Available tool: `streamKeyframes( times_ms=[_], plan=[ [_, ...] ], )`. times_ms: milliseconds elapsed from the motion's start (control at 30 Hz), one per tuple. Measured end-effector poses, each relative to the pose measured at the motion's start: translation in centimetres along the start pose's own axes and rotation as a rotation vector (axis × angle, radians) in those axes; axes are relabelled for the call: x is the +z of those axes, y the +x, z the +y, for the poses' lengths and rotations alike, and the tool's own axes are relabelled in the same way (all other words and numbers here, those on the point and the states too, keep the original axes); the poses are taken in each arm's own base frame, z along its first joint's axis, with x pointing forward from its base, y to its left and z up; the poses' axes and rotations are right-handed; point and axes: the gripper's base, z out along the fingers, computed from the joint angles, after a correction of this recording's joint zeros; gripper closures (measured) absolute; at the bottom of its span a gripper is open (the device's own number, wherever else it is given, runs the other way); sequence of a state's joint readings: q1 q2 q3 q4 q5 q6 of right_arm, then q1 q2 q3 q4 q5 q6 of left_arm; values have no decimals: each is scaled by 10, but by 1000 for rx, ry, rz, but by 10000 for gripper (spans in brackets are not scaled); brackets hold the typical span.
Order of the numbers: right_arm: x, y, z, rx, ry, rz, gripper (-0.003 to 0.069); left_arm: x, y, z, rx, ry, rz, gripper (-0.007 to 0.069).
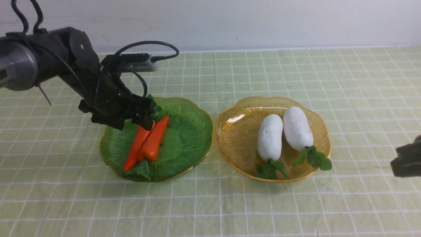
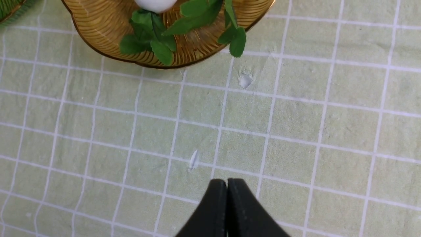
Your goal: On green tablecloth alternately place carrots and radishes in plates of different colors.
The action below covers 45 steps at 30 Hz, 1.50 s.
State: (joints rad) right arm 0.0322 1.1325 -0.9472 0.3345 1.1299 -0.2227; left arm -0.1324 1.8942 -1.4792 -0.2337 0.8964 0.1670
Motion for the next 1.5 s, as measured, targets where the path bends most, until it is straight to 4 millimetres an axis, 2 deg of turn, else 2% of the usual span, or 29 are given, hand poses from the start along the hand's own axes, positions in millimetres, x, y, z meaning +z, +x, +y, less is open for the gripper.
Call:
streamKeyframes(
  times_ms=[67,200,333,467,600,633,667,700,733,767,900,933,1067,1167,1333,1500],
  plan=[
    [0,0,0,-14,0,0,673,-24,0,-7,42,26,32,102],
    [-1,3,1,-29,-10,31,673,-50,1,-15,47,71,56,132],
    [-16,14,8,-43,-30,35,673,-57,3,-22,31,126,88,162],
    [-52,32,20,-77,-29,-101,673,-57,6,-22,30,137,119,212],
    [-86,56,30,-128,-17,-242,673,-57,7,-23,31,139,129,310],
    [-105,75,37,-162,-8,-333,673,-58,7,-23,31,139,132,406],
    [-114,87,41,-177,-9,-385,673,-58,7,-23,31,139,132,458],
    [-114,87,41,-177,-9,-385,673,-58,7,-23,31,139,132,458],
    [-125,108,46,-199,-14,-487,673,-58,7,-23,33,139,131,539],
    [-129,121,49,-207,-25,-570,673,-58,7,-23,33,139,128,587],
    [-126,141,51,-241,-41,-801,673,-59,7,-23,32,139,121,624],
    [-113,148,48,-268,-39,-912,673,-59,7,-23,32,140,119,631],
    [-85,145,37,-296,-1,-1024,673,-59,6,-23,32,140,115,632],
    [-72,139,29,-291,46,-1084,673,-59,6,-23,32,140,115,632],
    [-73,132,21,-216,89,-1205,673,-59,7,-23,32,141,120,632],
    [-75,132,21,-171,69,-1231,673,-59,7,-23,32,141,122,632]
  ],
)
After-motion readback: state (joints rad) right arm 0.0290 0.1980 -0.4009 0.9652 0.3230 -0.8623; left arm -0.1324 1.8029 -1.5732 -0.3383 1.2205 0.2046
